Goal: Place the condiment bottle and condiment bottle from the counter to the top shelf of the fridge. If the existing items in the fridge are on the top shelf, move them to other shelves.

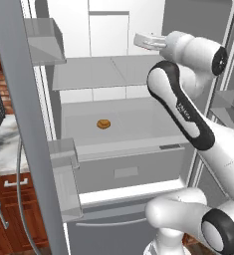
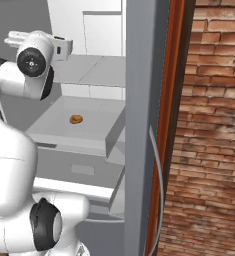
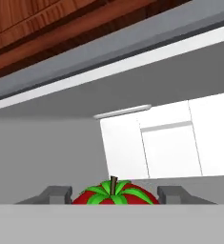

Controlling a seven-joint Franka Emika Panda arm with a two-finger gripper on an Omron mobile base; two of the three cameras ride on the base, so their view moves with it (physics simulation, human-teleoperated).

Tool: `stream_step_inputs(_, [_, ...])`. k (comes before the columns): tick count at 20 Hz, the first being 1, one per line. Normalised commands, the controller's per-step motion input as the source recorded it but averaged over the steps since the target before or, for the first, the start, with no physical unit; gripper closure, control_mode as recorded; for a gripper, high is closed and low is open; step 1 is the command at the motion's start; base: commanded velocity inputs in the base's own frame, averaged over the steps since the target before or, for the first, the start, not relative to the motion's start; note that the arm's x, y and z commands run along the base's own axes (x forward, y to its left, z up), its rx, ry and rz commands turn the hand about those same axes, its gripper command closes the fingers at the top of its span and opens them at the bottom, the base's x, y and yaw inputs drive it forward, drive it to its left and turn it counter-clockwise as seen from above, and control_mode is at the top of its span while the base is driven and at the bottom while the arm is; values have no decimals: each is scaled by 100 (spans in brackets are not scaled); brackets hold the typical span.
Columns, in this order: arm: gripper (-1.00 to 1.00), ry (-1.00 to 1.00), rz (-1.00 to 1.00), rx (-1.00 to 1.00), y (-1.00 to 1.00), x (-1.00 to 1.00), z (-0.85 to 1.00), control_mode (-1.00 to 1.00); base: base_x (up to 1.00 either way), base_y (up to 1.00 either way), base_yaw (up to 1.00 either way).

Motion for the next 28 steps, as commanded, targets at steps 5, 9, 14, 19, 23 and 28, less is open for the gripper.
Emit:
stream_step_inputs(5, [100,30,17,-53,2,-100,-96,-100,0,0,0])
stream_step_inputs(9, [100,51,3,-57,27,-90,-100,-100,0,0,0])
stream_step_inputs(14, [100,67,-11,-46,12,-3,-99,-100,0,0,0])
stream_step_inputs(19, [100,46,-23,-31,-1,28,-98,-100,0,0,0])
stream_step_inputs(23, [100,21,-28,-6,-11,63,-81,-100,0,0,0])
stream_step_inputs(28, [100,11,-28,0,-15,66,-56,-100,0,0,0])
